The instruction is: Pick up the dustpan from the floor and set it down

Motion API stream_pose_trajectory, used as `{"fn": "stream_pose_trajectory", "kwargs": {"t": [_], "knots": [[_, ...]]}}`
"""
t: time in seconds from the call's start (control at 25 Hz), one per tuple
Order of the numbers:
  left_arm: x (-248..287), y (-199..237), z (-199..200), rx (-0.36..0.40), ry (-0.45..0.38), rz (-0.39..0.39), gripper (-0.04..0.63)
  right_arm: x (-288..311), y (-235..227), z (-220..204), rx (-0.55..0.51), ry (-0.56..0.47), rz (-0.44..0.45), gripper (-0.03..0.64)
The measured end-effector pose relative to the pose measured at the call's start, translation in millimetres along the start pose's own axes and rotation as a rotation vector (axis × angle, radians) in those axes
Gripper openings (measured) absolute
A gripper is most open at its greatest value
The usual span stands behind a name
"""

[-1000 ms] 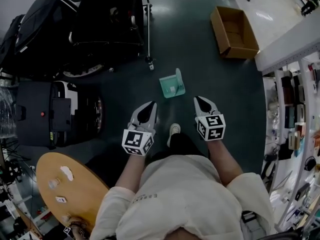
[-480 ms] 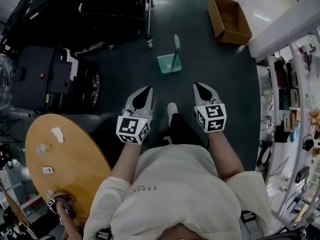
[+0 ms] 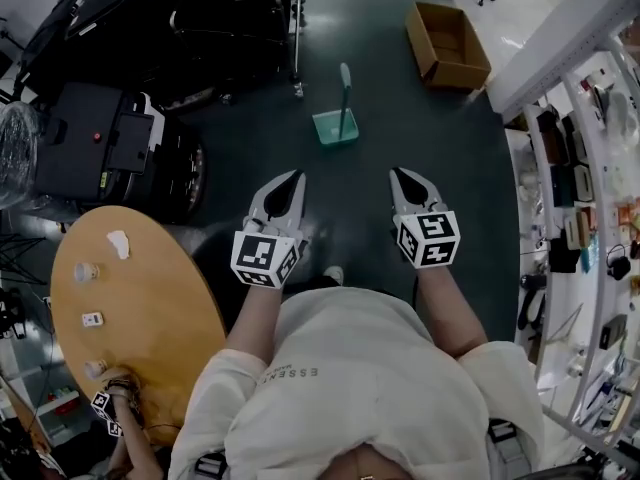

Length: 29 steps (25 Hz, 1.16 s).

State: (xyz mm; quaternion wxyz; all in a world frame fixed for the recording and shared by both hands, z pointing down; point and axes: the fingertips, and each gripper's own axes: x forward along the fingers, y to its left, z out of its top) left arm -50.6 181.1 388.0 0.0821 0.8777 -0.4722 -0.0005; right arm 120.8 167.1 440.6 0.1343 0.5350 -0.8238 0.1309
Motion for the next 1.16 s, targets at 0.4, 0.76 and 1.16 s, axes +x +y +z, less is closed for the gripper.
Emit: {"fn": "stream_pose_trajectory", "kwargs": {"t": [0.4, 0.76, 1.16], "knots": [[-39.5, -64.4, 1.1, 0.016, -0.054, 0.008, 0.015, -69.0, 8.7, -14.2, -0.076, -0.016, 0.046, -0.009], [-59.5, -103.4, -15.8, 0.019, -0.022, 0.02, 0.015, -107.1, 7.5, -32.5, -0.069, -0.007, 0.063, -0.009], [-75.1, -114.3, -20.8, 0.015, -0.025, 0.04, 0.015, -123.2, 15.5, -42.4, -0.074, 0.003, 0.081, -0.009]]}}
